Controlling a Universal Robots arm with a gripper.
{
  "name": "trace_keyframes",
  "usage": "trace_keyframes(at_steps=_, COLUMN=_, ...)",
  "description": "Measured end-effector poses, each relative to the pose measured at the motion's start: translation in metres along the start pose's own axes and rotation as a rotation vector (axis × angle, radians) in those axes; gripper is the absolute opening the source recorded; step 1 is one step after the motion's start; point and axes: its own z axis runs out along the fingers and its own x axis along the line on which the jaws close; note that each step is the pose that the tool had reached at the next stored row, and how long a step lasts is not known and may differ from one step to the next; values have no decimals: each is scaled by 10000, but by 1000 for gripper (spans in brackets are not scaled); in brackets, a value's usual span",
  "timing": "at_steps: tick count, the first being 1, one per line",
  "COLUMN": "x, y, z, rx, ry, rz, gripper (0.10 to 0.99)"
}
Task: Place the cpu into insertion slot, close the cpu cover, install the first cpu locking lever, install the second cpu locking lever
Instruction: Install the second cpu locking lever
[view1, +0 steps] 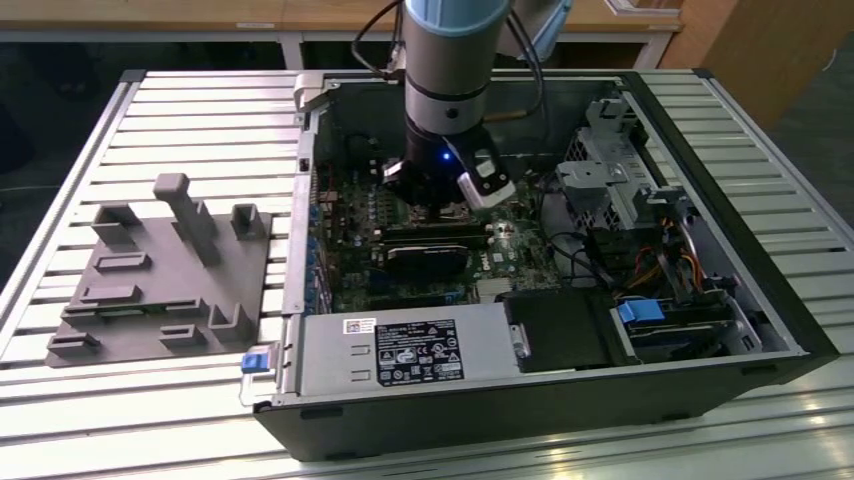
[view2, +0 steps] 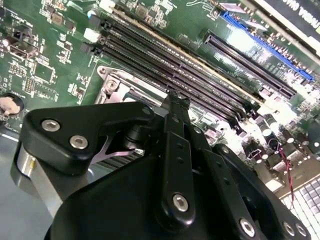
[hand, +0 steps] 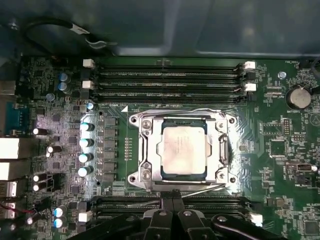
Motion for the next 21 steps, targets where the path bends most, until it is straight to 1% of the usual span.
trace_keyframes(at_steps=2, x=10, y=-27, z=0, rx=-265, ry=2, rz=4, gripper=106)
trace_keyframes(at_steps=3, x=19, y=-41, z=0, rx=-362, ry=2, rz=6, gripper=106)
trace_keyframes(at_steps=5, x=50, y=-68, z=0, rx=-488, ry=5, rz=9, gripper=106)
trace_keyframes(at_steps=6, x=72, y=-80, z=0, rx=-527, ry=5, rz=8, gripper=106)
trace_keyframes(at_steps=9, x=128, y=-104, z=18, rx=-590, ry=5, rz=9, gripper=106)
trace_keyframes(at_steps=12, x=142, y=-112, z=57, rx=-651, ry=6, rz=10, gripper=106)
trace_keyframes(at_steps=14, x=150, y=-114, z=78, rx=-723, ry=7, rz=11, gripper=106)
trace_keyframes(at_steps=16, x=157, y=-118, z=106, rx=-766, ry=7, rz=12, gripper=106)
trace_keyframes(at_steps=19, x=167, y=-135, z=146, rx=-825, ry=8, rz=12, gripper=106)
trace_keyframes(at_steps=21, x=182, y=-153, z=161, rx=-883, ry=7, rz=15, gripper=106)
